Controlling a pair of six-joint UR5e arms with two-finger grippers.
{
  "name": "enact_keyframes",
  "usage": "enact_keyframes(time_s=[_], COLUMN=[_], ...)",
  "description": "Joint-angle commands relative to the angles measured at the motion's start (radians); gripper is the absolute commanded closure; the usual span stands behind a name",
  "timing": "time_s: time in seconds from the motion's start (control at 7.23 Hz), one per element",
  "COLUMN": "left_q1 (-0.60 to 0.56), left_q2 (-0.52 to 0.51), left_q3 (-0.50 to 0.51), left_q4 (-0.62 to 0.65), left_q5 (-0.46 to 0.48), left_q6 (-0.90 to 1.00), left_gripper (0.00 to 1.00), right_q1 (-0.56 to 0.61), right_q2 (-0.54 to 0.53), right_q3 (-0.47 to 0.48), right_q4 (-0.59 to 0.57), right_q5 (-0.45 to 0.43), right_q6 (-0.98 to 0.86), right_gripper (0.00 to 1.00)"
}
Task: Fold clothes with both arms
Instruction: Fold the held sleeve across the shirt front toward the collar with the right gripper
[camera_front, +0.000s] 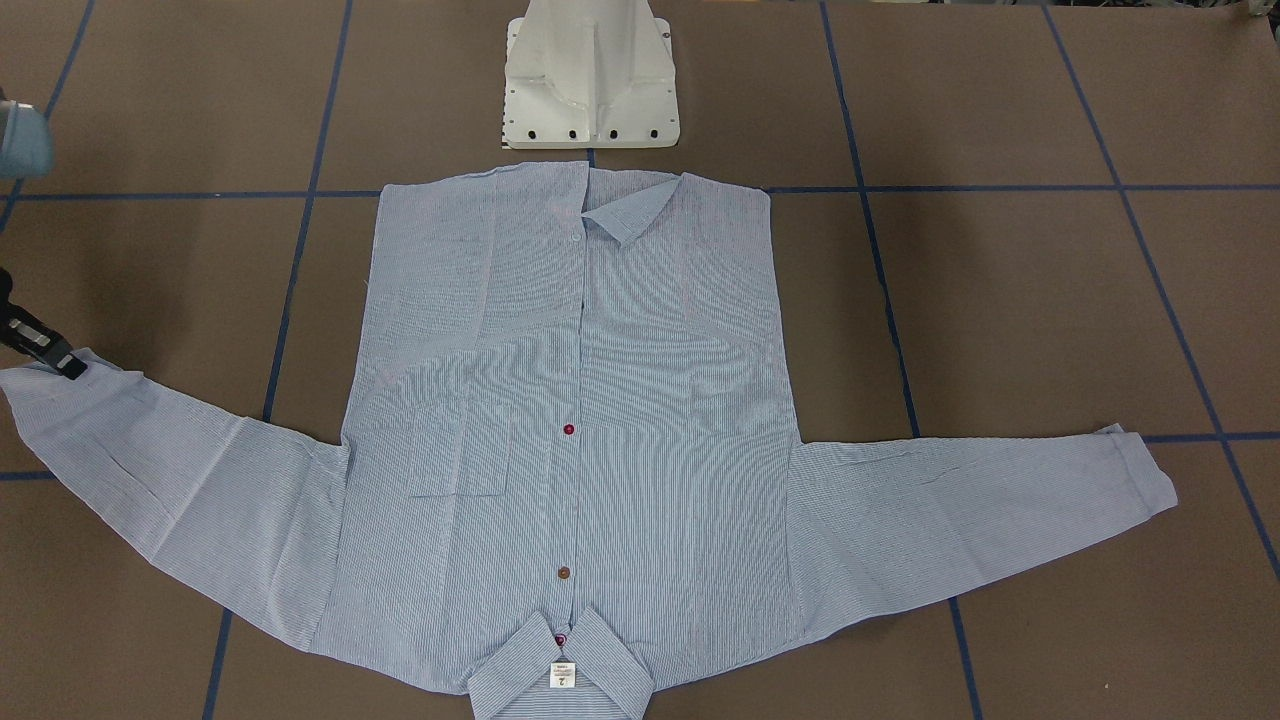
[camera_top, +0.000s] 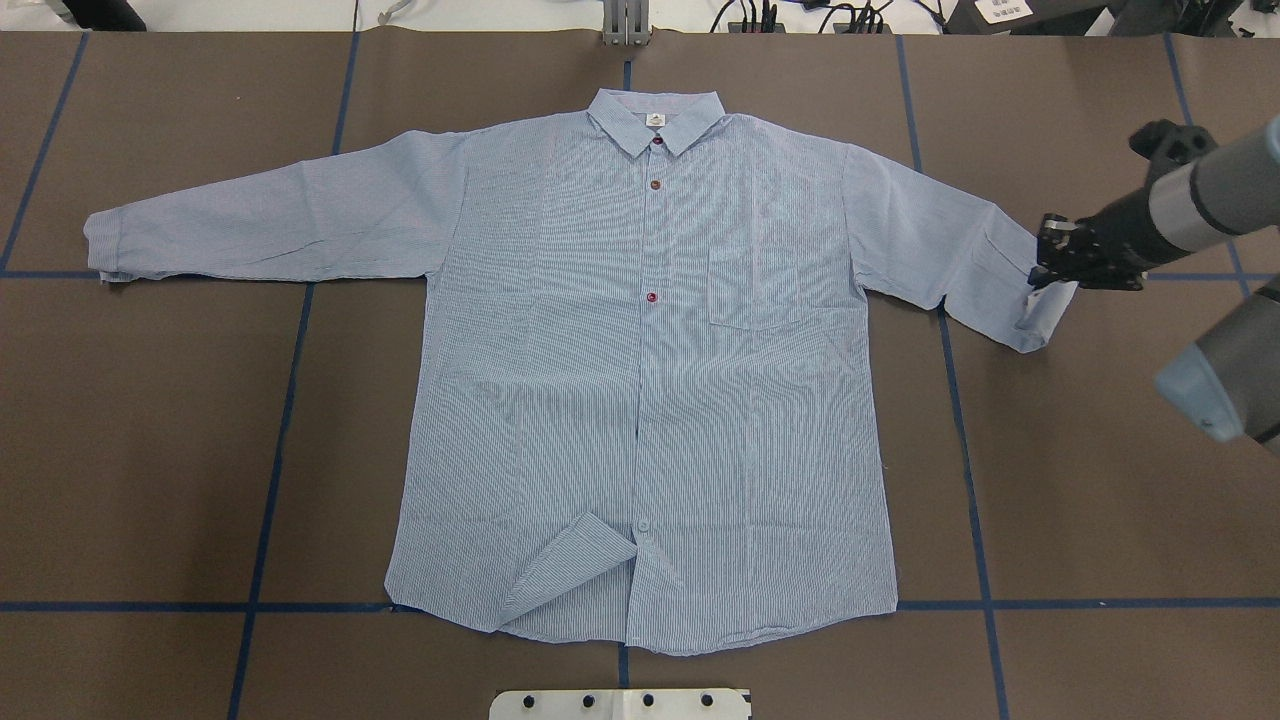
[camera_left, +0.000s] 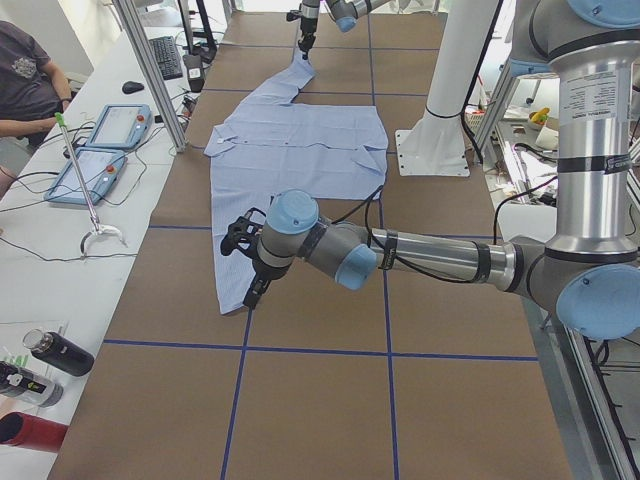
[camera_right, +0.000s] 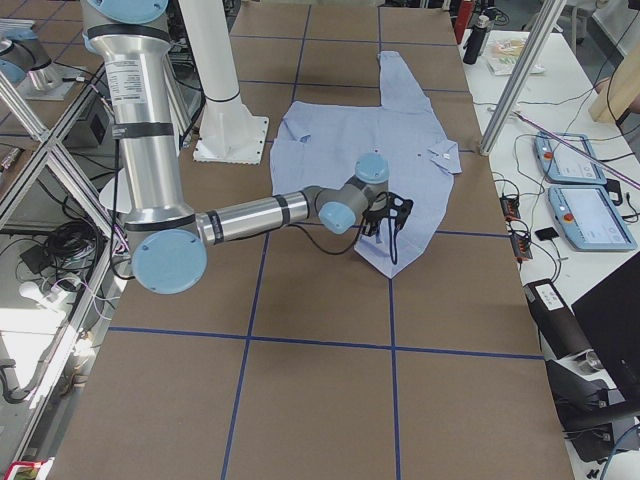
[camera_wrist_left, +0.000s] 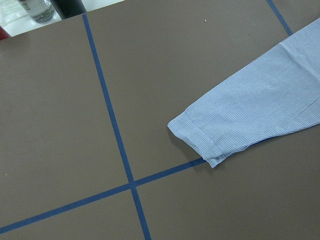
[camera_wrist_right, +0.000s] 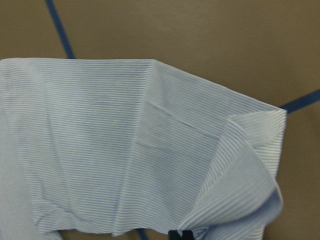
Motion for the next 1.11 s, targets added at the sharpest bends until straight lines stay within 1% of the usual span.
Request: enact_keyframes(time_s=[0.0, 0.14, 0.41, 0.55, 0.69, 0.97], left_q1=[0.000, 0.000, 0.000, 0.000, 0.000, 0.000], left_q2=[0.000, -0.001, -0.003, -0.008, -0.008, -0.009], left_q3=[0.000, 0.000, 0.000, 0.000, 0.000, 0.000], left_q4=[0.000, 0.000, -0.002, -0.005, -0.005, -0.005], left_q5=[0.000, -0.002, -0.002, -0.002, -0.002, -0.002], left_q6=[0.001, 0.001, 0.001, -0.001, -0.001, -0.001], left_gripper=[0.00, 0.00, 0.00, 0.00, 0.00, 0.00], right_q1=[-0.092, -0.115, -0.160, -0.191, -0.217, -0.260], right_q2=[0.330, 0.422, 0.573, 0.637, 0.659, 0.720], right_q3=[-0.103, -0.185, -0.285, -0.343, -0.369, -0.406], right_q4=[-0.197, -0.187, -0.184, -0.160, -0.099, -0.077], right_q5=[-0.091, -0.107, -0.172, -0.193, -0.223, -0.263], right_q6=[0.001, -0.006, -0.003, -0.003, -0.002, 0.027], right_gripper=[1.00, 1.00, 1.00, 1.00, 1.00, 1.00])
